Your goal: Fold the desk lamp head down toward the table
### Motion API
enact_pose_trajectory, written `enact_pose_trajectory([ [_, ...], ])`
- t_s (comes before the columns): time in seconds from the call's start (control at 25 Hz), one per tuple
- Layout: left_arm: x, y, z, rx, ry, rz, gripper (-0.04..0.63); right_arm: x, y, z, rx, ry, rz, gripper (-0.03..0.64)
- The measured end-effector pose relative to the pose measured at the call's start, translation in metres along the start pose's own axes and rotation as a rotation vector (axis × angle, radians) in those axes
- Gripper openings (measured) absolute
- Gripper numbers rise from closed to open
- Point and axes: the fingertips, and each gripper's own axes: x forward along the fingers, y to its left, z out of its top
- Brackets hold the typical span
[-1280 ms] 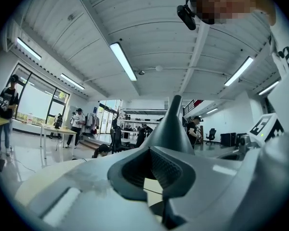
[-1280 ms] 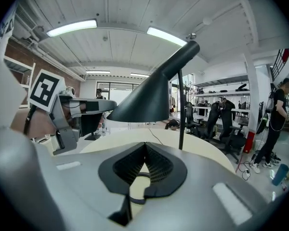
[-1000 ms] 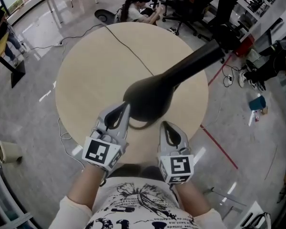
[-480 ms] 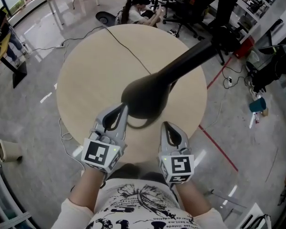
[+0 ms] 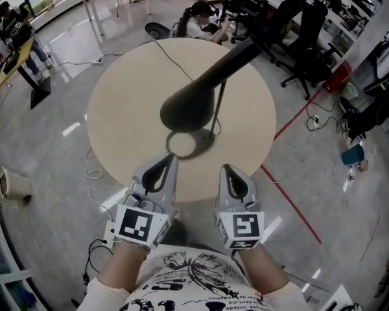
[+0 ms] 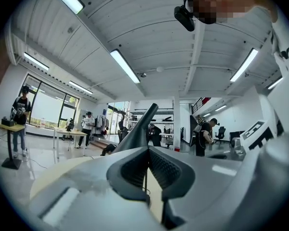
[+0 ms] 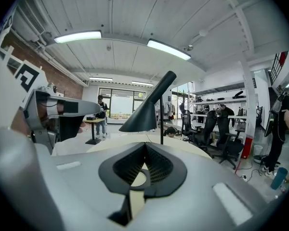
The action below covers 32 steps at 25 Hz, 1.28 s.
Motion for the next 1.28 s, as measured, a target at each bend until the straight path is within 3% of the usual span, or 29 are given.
enact_pose_trajectory([
  [0.44, -0.087, -0.082, -0.006, -0.034, -0.05, 0.069, -0.005, -0.088, 0.023, -0.017, -0.018, -0.033, 0.131, 0.009],
  [0.68, -0.122, -0.097, -0.014, -0.03, -0.026, 0.11, -0.005, -0.119, 0.036, -0.03, 0.004, -0.022, 0.178, 0.008],
  [1.0, -0.153, -0.11, -0.026, -0.042, -0.002, 0.115, -0.005, -0.146, 0.052, -0.041, 0.028, -0.018, 0.176, 0.009],
  [1.28, -0.218, -0.132, -0.041, -0.056, 0.031, 0.092, -0.004, -0.202, 0.082, -0.047, 0.034, -0.019, 0.146, 0.008],
])
